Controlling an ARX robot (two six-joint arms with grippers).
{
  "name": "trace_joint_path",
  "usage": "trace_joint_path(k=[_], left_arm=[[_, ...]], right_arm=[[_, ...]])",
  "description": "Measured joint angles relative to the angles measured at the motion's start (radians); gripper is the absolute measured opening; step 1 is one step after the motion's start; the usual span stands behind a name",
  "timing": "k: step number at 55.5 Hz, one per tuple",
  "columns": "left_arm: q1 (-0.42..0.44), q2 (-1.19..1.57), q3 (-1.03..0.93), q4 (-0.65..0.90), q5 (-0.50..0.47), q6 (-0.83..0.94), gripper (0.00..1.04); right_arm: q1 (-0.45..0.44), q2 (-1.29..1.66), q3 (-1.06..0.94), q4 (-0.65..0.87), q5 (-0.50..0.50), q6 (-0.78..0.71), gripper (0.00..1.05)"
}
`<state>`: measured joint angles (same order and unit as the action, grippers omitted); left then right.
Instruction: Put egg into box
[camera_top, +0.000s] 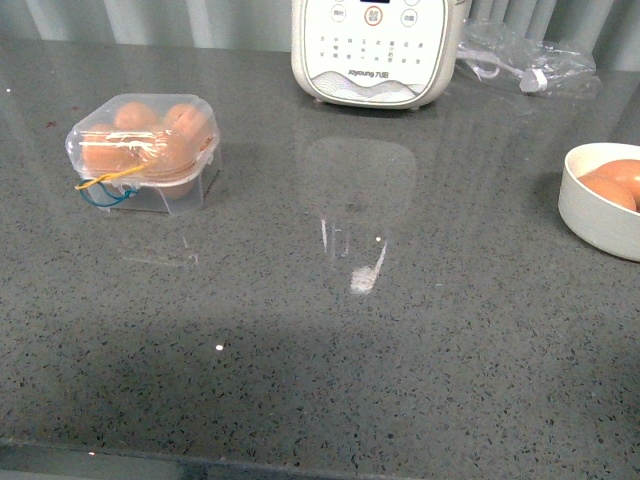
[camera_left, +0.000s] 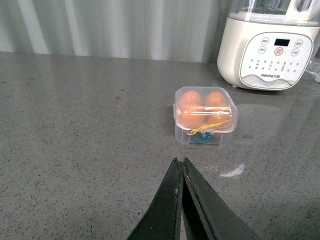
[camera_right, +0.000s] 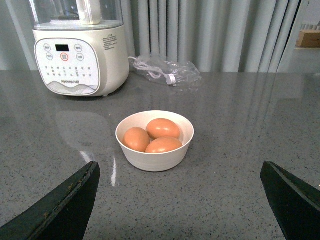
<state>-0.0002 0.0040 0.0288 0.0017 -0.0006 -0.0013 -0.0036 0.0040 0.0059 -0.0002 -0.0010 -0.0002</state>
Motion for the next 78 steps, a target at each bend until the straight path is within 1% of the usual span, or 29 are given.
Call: trace_joint_path(k=[10, 12, 18, 25, 26, 29, 38, 41, 45, 78], left_arm=[[0.000, 0.000, 0.000, 0.000, 0.000, 0.000, 0.04], [0.000, 0.000, 0.000, 0.000, 0.000, -0.001, 0.08], [0.000, 0.000, 0.000, 0.000, 0.000, -0.001, 0.24], [0.000, 0.000, 0.000, 0.000, 0.000, -0.001, 0.52], [0.000, 0.000, 0.000, 0.000, 0.000, -0.001, 0.58], [0.000, 0.000, 0.000, 0.000, 0.000, -0.001, 0.68], [0.000, 0.000, 0.000, 0.000, 0.000, -0.001, 0.93], [0.000, 0.000, 0.000, 0.000, 0.000, 0.000, 1.00], [0.000, 0.000, 0.000, 0.000, 0.000, -0.001, 0.97], [0.000, 0.000, 0.000, 0.000, 0.000, -0.001, 0.98]], right_arm=[[0.000, 0.000, 0.000, 0.000, 0.000, 0.000, 0.97], [0.000, 0.000, 0.000, 0.000, 0.000, 0.000, 0.97], [0.000, 0.000, 0.000, 0.000, 0.000, 0.000, 0.97], [0.000, 0.000, 0.000, 0.000, 0.000, 0.000, 0.97], [0.000, 0.000, 0.000, 0.000, 0.000, 0.000, 0.97], [0.000, 0.000, 0.000, 0.000, 0.000, 0.000, 0.97], [0.000, 0.000, 0.000, 0.000, 0.000, 0.000, 0.97], [0.000, 0.000, 0.000, 0.000, 0.000, 0.000, 0.97], [0.000, 0.000, 0.000, 0.000, 0.000, 0.000, 0.97], [0.000, 0.000, 0.000, 0.000, 0.000, 0.000, 0.97]])
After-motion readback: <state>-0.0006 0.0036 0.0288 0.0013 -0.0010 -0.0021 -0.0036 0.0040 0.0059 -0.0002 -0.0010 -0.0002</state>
